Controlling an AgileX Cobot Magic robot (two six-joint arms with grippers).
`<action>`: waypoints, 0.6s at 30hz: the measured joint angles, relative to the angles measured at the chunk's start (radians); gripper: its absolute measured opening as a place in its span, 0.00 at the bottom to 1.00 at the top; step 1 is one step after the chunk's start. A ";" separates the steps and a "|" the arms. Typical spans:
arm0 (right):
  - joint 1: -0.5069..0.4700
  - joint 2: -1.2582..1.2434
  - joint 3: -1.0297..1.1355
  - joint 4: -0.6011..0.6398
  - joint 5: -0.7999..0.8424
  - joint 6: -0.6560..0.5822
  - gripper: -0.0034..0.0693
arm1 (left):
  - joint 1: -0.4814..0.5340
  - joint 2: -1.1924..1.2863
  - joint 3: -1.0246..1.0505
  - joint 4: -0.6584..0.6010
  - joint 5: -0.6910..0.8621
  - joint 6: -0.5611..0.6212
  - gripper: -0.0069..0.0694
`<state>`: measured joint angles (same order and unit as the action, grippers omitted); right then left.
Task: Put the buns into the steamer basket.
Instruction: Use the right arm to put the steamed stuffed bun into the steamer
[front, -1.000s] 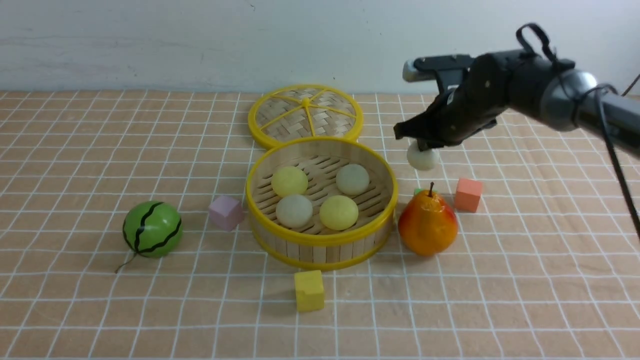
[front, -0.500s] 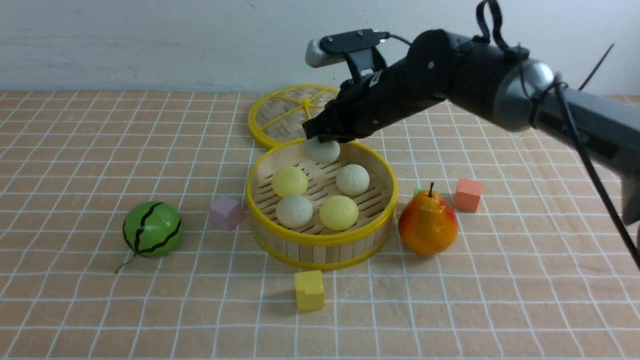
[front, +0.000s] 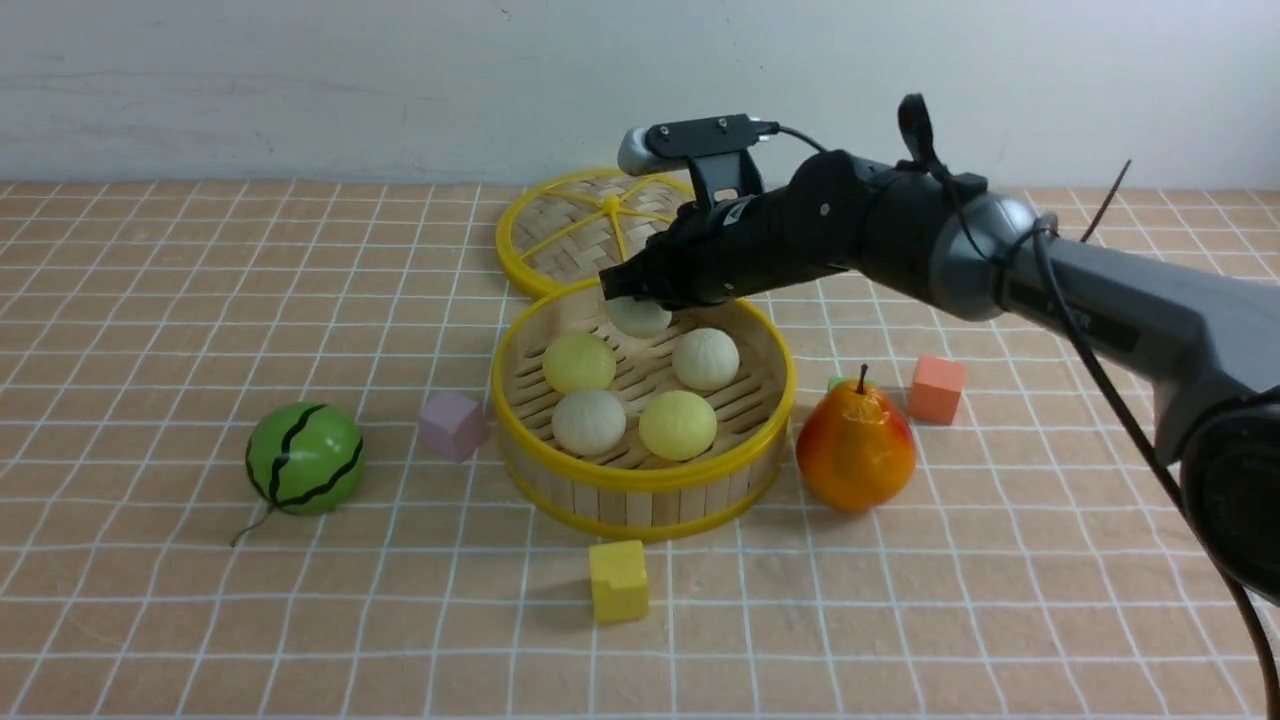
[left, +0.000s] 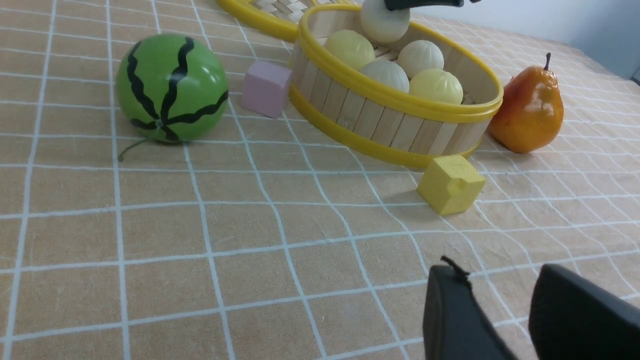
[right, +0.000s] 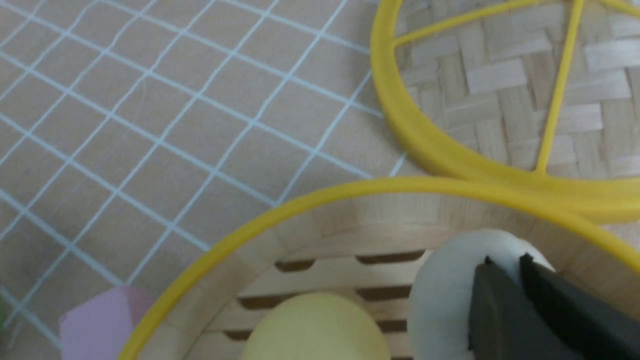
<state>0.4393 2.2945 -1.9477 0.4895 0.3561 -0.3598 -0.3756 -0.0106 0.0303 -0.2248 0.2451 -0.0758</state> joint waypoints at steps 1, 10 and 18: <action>0.000 0.000 0.000 0.000 -0.010 0.000 0.09 | 0.000 0.000 0.000 0.000 0.000 0.000 0.40; 0.000 0.060 0.000 0.001 -0.029 0.000 0.18 | 0.000 0.000 0.000 0.000 0.000 0.000 0.40; 0.000 0.055 0.000 0.001 -0.022 0.008 0.58 | 0.000 0.000 0.000 0.000 0.000 0.000 0.40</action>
<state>0.4390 2.3492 -1.9477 0.4904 0.3341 -0.3514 -0.3756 -0.0106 0.0303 -0.2248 0.2451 -0.0758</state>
